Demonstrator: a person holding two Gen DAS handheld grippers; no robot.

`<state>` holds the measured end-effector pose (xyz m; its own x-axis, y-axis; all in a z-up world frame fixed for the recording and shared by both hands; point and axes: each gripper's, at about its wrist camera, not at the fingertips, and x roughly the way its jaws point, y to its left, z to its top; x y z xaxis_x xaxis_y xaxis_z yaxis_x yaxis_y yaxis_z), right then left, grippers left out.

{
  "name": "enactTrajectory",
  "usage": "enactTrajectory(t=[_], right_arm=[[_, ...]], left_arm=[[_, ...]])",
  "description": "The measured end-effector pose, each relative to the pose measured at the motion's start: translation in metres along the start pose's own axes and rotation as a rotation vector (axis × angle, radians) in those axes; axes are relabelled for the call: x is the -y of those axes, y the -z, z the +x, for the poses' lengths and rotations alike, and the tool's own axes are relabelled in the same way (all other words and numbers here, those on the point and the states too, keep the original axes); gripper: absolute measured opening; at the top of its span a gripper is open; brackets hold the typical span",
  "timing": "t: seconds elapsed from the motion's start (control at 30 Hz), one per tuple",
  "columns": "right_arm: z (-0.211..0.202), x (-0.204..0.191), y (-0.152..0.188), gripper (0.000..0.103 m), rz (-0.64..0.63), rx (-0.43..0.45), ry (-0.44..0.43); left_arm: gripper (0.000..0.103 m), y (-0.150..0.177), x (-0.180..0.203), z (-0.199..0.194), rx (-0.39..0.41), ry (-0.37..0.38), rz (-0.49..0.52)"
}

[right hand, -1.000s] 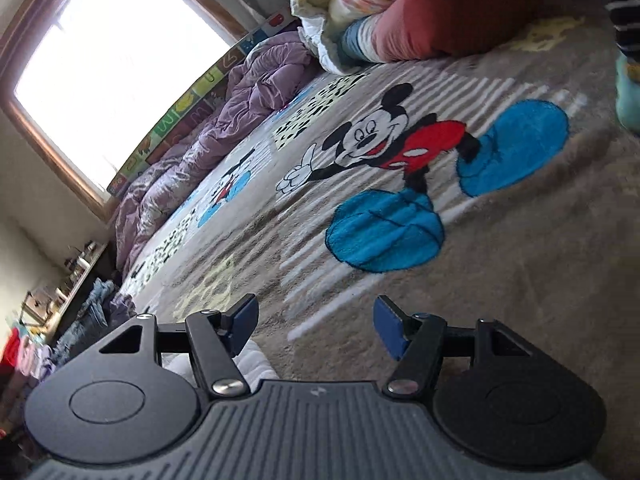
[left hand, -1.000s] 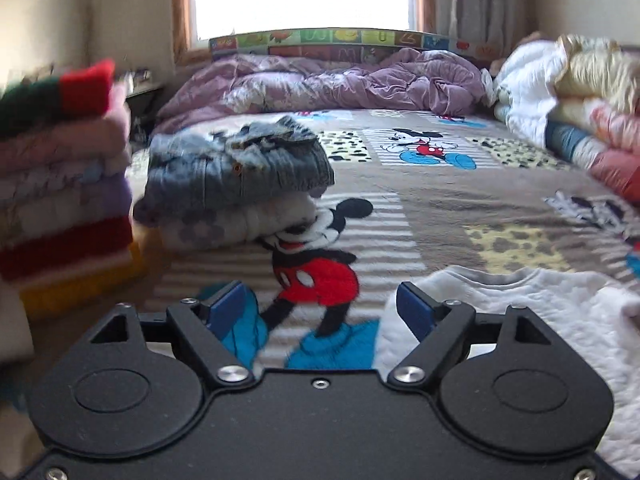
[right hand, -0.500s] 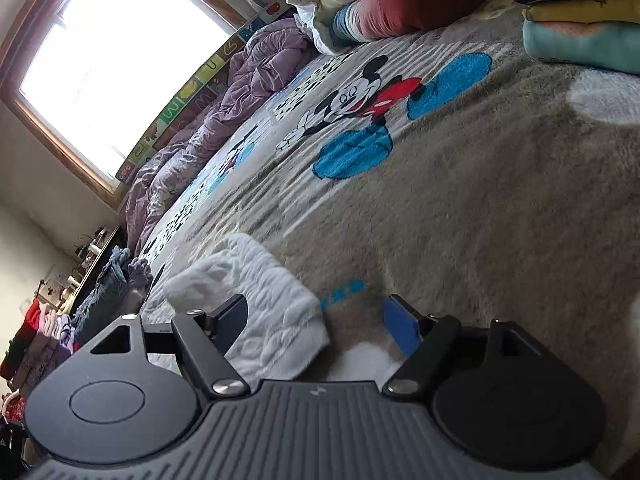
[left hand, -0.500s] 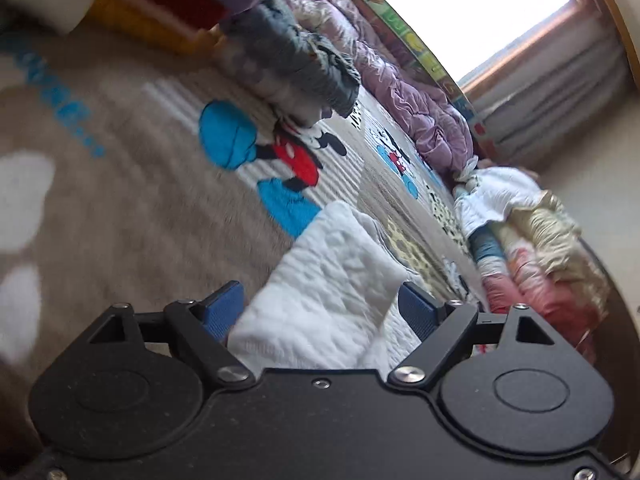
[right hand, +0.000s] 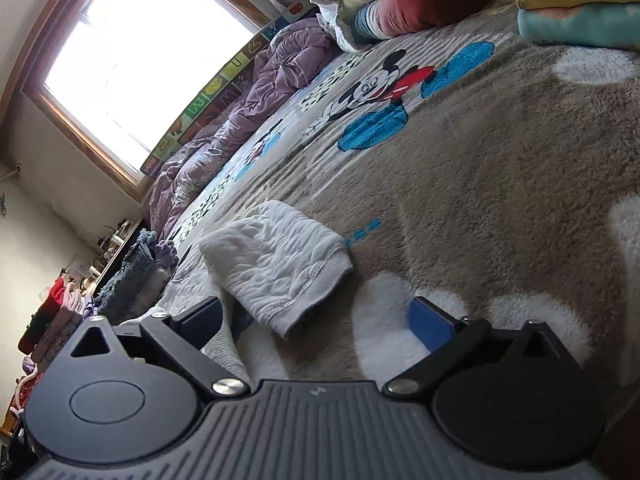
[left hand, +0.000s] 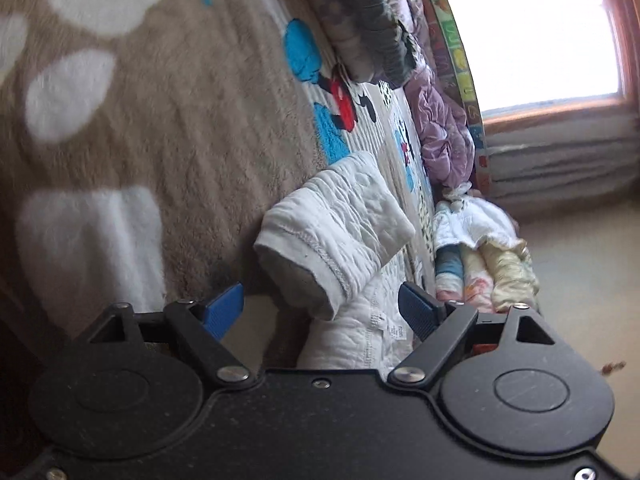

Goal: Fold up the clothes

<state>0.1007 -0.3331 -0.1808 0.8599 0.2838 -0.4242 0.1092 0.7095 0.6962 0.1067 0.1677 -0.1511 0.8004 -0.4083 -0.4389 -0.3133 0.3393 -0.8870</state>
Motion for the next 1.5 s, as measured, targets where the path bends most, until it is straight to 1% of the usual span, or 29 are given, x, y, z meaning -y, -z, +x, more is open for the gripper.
enactTrajectory(t=[0.13, 0.23, 0.3, 0.33, 0.4, 0.43, 0.47, 0.5, 0.53, 0.6, 0.67, 0.77, 1.0, 1.13, 1.2, 1.27, 1.33, 1.37, 1.4, 1.43, 1.47, 1.5], right_arm=[[0.005, -0.005, 0.003, 0.103, -0.052, -0.001, 0.017], [0.009, -0.009, 0.005, 0.103, -0.079, -0.001, 0.035], [0.009, -0.009, 0.006, 0.103, -0.082, -0.001, 0.036], [0.009, -0.009, 0.006, 0.103, -0.084, -0.001, 0.036], [0.009, -0.009, 0.006, 0.103, -0.092, -0.002, 0.035], [0.009, -0.009, 0.007, 0.103, -0.099, -0.004, 0.035], [0.010, -0.010, 0.007, 0.103, -0.109, -0.005, 0.035], [0.009, -0.010, 0.008, 0.103, -0.118, -0.006, 0.036], [0.010, -0.011, 0.008, 0.103, -0.127, -0.007, 0.037], [0.010, -0.012, 0.009, 0.103, -0.141, -0.008, 0.038], [0.010, -0.012, 0.010, 0.103, -0.152, -0.008, 0.041], [0.011, -0.015, 0.012, 0.103, -0.171, -0.006, 0.051], [0.014, -0.019, 0.015, 0.103, -0.216, -0.002, 0.073], [0.017, -0.022, 0.016, 0.103, -0.240, 0.001, 0.088], [0.019, -0.023, 0.018, 0.103, -0.255, 0.002, 0.098], [0.021, -0.026, 0.019, 0.103, -0.271, 0.005, 0.107], [0.023, -0.028, 0.019, 0.103, -0.285, 0.007, 0.116], [0.023, -0.028, 0.020, 0.103, -0.289, 0.009, 0.119], [0.024, -0.028, 0.020, 0.103, -0.293, 0.012, 0.123], [0.025, -0.029, 0.020, 0.103, -0.296, 0.014, 0.127], [0.026, -0.030, 0.020, 0.103, -0.298, 0.017, 0.130], [0.026, -0.030, 0.020, 0.103, -0.298, 0.020, 0.133]], left_arm=[[0.085, 0.001, -0.011, 0.011, 0.003, 0.041, -0.078], [0.084, 0.000, -0.012, 0.015, 0.026, 0.060, -0.096], [0.078, -0.002, -0.011, 0.018, 0.036, 0.075, -0.100], [0.078, -0.002, -0.010, 0.018, 0.043, 0.083, -0.103], [0.072, -0.002, -0.010, 0.021, 0.048, 0.116, -0.113], [0.071, -0.002, -0.009, 0.022, 0.048, 0.121, -0.111], [0.063, -0.003, -0.007, 0.022, 0.051, 0.119, -0.096], [0.052, -0.004, -0.005, 0.022, 0.062, 0.115, -0.074], [0.048, -0.005, -0.002, 0.022, 0.076, 0.109, -0.042], [0.031, -0.008, 0.002, 0.023, 0.096, 0.106, 0.013], [0.026, -0.013, 0.006, 0.024, 0.112, 0.111, 0.049], [0.018, -0.027, 0.012, 0.016, 0.153, 0.168, 0.074], [0.008, -0.063, 0.026, -0.003, 0.251, 0.303, 0.135], [0.007, -0.095, 0.034, -0.014, 0.309, 0.387, 0.181], [0.007, -0.109, 0.033, -0.016, 0.318, 0.405, 0.187], [0.007, -0.119, 0.023, -0.014, 0.322, 0.378, 0.151], [0.008, -0.124, 0.012, -0.011, 0.303, 0.338, 0.096], [0.021, -0.122, 0.010, -0.011, 0.275, 0.305, 0.076], [0.051, -0.121, 0.008, -0.010, 0.248, 0.273, 0.055], [0.067, -0.115, 0.007, -0.007, 0.240, 0.272, 0.055], [0.084, -0.107, 0.009, -0.010, 0.253, 0.243, 0.042], [0.089, -0.099, 0.010, -0.013, 0.264, 0.214, 0.029]])
